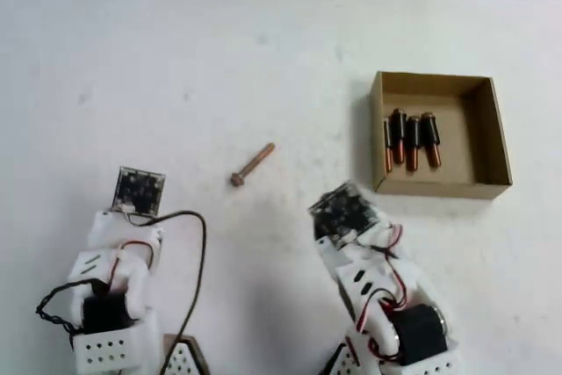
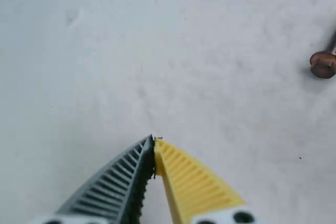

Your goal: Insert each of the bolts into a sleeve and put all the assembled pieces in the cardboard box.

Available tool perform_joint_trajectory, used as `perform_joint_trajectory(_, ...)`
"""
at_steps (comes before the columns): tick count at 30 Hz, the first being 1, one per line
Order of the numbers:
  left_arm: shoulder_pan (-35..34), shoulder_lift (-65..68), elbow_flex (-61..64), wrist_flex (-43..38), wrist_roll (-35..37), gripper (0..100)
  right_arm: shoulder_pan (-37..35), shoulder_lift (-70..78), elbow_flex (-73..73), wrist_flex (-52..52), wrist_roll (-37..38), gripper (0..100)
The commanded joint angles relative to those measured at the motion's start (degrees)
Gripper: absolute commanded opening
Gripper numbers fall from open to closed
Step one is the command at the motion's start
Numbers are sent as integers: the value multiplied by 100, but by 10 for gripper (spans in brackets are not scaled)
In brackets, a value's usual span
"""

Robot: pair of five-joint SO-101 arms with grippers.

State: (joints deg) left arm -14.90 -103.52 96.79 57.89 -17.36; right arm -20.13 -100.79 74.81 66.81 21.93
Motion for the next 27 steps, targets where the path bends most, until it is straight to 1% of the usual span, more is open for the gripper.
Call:
perform_joint_trajectory(1,101,-4,-343,18,-88,23,409,-259,-44,13,-149,16)
perform_joint_trajectory(3,189,31,-448,105,-404,23,567,-242,53,-13,-299,16)
perform_joint_trajectory(4,268,31,-554,299,-484,23,620,-242,114,-22,-352,16)
perform_joint_trajectory(6,514,31,-897,765,-501,23,655,-242,167,-57,-378,16)
perform_joint_trajectory(8,787,31,-1213,1055,-536,23,664,-242,264,-145,-413,16)
perform_joint_trajectory(10,910,40,-1275,1029,-677,23,681,-242,387,-277,-422,16)
perform_joint_trajectory(14,875,40,-1380,985,-1363,20,875,-242,527,-426,-440,16)
perform_joint_trajectory(17,901,40,-1591,1029,-1433,20,989,-251,527,-426,-721,16)
perform_joint_trajectory(19,910,66,-1758,1037,-1433,20,1007,-251,519,-426,-747,16)
perform_joint_trajectory(22,919,532,-2136,1029,-1433,20,1015,-251,519,-426,-782,16)
perform_joint_trajectory(27,1015,2123,-3209,923,-1415,20,1015,-251,554,-426,-791,16)
